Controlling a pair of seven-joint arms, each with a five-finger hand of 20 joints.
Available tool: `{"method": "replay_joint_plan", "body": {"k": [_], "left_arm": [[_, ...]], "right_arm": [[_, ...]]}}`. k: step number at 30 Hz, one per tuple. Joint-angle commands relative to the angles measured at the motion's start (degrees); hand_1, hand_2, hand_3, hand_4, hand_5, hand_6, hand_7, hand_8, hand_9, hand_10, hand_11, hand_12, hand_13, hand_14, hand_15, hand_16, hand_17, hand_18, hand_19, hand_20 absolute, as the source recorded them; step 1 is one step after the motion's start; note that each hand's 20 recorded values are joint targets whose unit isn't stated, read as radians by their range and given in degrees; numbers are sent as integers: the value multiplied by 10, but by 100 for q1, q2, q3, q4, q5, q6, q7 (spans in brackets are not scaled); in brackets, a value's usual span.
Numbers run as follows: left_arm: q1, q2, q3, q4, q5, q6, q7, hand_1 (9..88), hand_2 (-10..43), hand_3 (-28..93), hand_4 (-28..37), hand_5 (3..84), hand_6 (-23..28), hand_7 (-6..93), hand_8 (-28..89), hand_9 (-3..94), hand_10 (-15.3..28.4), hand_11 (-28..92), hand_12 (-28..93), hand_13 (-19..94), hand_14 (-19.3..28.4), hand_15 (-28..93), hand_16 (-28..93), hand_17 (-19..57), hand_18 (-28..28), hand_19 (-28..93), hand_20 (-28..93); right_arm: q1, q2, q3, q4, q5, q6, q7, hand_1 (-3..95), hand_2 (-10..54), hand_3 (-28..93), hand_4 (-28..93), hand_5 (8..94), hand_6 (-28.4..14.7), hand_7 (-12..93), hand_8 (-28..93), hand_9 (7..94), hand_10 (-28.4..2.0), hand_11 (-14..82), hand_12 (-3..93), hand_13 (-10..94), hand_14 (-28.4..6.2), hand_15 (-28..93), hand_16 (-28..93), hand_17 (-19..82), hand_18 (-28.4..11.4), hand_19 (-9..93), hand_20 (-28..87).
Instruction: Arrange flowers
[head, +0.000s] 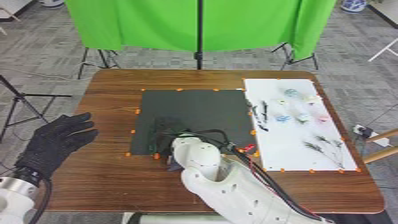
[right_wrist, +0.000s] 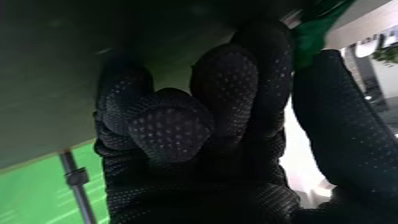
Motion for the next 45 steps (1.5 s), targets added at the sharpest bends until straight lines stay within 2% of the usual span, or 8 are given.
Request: {"method": "replay_joint_plan", "body": {"k": [1, 6, 7, 13, 14, 20, 31, 45], "left_arm": [[257, -240, -85, -67, 37, -7, 148, 259, 44, 730, -283, 407, 69, 238, -113, 347, 156, 329, 146, 275, 184, 498, -68, -62, 237, 612, -14], [602, -489, -235, -229, 158, 81, 416, 260, 45, 727, -283, 408, 69, 237, -113, 346, 156, 329, 146, 276, 184, 499, -68, -62, 237, 611, -14], [685, -392, -234, -233, 99, 145, 500, 260, 45, 728, -283, 408, 70, 237, -113, 346, 155, 329, 146, 276, 184, 499, -68, -62, 237, 612, -14], [791, -606, -378, -325, 170, 118, 435, 259, 45, 729, -283, 408, 69, 238, -113, 346, 155, 329, 147, 275, 184, 497, -68, -62, 237, 612, -14], [892, -498, -363, -332, 89, 208, 556, 260, 45, 729, -283, 408, 69, 238, -113, 346, 155, 329, 147, 275, 184, 497, -68, -62, 238, 612, -14], [849, -600, -431, -349, 164, 142, 473, 260, 45, 728, -283, 409, 70, 238, -114, 346, 155, 329, 146, 276, 184, 498, -67, -62, 237, 612, -14], [839, -592, -460, -335, 173, 123, 454, 261, 46, 727, -283, 409, 70, 238, -114, 347, 155, 328, 146, 276, 184, 499, -67, -62, 237, 613, -15], [787, -550, -413, -319, 188, 112, 425, 260, 47, 727, -283, 407, 69, 240, -114, 347, 155, 331, 147, 275, 185, 501, -68, -63, 238, 614, -16]], "right_arm": [[277, 305, -88, -216, -302, 173, 62, 214, -29, 826, -256, 806, -5, 624, -178, 937, -85, 453, 315, 885, -58, 649, 305, 420, -195, 889, 257], [490, 1054, 174, -825, -114, 296, -188, 186, -3, 813, -256, 769, -12, 614, -177, 901, -94, 462, 328, 840, -71, 668, 318, 380, -194, 875, 256], [445, 1252, 343, -986, -19, 235, -173, 186, 1, 813, -255, 757, -13, 610, -179, 890, -98, 469, 330, 825, -76, 675, 319, 370, -194, 870, 258], [-294, 2633, 1624, -1771, 473, 587, 109, 199, 8, 810, -248, 689, -27, 510, -198, 794, -121, 482, 318, 721, -94, 686, 293, 314, -190, 832, 287], [-448, 2843, 1857, -1854, 549, 624, 208, 202, 4, 810, -249, 666, -31, 492, -199, 759, -125, 488, 318, 696, -96, 686, 289, 309, -190, 830, 293], [-2141, 3913, 3809, -2484, 838, 450, 647, 171, -46, 809, -264, 531, -63, 451, -198, 606, -140, 528, 298, 571, -117, 709, 253, 273, -195, 814, 317], [-4663, 3943, 6265, -2780, 1274, -439, 1663, 91, -93, 788, -283, 327, -135, 270, -141, 330, -187, 448, 234, 347, -150, 662, 133, 184, -214, 751, 319], [-5538, 4067, 6717, -2808, 1238, -656, 1650, 107, -95, 773, -283, 375, -116, 306, -154, 394, -169, 472, 228, 395, -142, 663, 130, 191, -209, 745, 317]]}}
